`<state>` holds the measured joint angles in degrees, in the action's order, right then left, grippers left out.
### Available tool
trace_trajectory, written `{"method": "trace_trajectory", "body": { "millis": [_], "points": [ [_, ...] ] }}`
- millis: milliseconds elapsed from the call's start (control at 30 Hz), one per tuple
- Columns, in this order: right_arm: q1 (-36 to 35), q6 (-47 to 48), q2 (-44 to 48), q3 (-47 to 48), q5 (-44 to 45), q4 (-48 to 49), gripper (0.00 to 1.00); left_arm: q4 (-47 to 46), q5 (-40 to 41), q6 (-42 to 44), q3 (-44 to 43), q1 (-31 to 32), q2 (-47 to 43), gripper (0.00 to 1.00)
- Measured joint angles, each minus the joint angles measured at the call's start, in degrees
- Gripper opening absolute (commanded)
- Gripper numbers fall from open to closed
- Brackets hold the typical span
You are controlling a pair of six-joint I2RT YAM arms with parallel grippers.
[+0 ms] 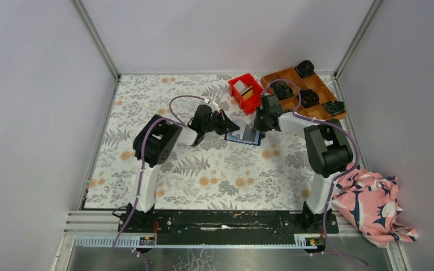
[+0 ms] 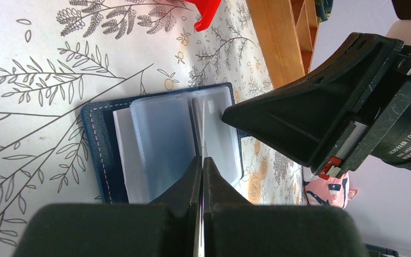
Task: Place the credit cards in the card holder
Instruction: Insert the credit card into the card holder.
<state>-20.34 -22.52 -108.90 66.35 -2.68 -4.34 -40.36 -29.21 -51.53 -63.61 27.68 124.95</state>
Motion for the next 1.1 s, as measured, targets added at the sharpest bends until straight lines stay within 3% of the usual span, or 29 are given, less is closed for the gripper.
{"method": "trace_trajectory", "body": {
  "millis": [1100],
  "points": [
    [0.11, 0.0, -0.02, -0.28, 0.04, 0.63, 0.0, 3.3, 4.09, -7.1, 1.4, 1.05, -0.96, 0.0]
  ]
}}
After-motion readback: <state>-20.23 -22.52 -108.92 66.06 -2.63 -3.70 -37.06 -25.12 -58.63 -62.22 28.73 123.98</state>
